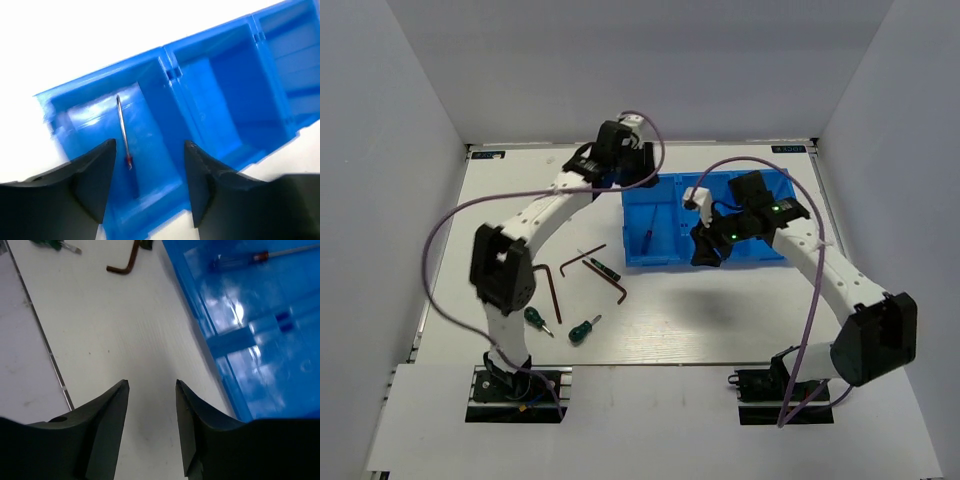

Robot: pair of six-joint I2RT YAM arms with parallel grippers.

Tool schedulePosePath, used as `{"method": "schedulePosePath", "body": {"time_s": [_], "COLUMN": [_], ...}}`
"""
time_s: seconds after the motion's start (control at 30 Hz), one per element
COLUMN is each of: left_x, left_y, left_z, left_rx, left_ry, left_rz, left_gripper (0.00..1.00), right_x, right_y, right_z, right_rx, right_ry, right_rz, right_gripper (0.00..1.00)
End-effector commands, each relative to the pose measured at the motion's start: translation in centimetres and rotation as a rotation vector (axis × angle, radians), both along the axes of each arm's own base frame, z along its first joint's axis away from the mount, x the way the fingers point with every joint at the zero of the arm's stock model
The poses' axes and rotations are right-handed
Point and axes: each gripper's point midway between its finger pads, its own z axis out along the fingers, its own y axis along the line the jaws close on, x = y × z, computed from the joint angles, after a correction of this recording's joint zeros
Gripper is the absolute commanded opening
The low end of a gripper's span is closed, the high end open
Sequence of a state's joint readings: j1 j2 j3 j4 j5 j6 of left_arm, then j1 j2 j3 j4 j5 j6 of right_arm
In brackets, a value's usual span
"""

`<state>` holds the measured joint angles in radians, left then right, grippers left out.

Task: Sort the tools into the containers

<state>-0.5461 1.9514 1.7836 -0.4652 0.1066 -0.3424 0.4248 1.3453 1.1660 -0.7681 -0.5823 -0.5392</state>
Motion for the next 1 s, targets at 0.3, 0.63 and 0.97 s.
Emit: {"method": "schedulePosePath", "body": {"time_s": [0.3, 0.63, 0.97], "left_x": [-17.9, -24.2, -25.2], "left_y": [23.0, 26.1, 25.0], "left_z": [5.4, 3.7, 1.7], "left_rx": [0.046, -0.027, -0.019], "left_ry": [-0.036, 0.040, 0.119], "left_rz": [0.737, 0.818, 0.758], "left_gripper": [0.58, 0.71, 0.71], "right_x": [0.6, 2.7, 6.4], "right_y": [14.7, 23.5, 25.1], "right_z": [-2.4, -6.3, -11.7], "right_rx": [-0.041, -0.099, -0.211], "right_ry": [-0.044, -0.073, -0.163], "right_rz": [0.217, 0.181, 0.073], "right_gripper": [0.32, 0.42, 0.45]}}
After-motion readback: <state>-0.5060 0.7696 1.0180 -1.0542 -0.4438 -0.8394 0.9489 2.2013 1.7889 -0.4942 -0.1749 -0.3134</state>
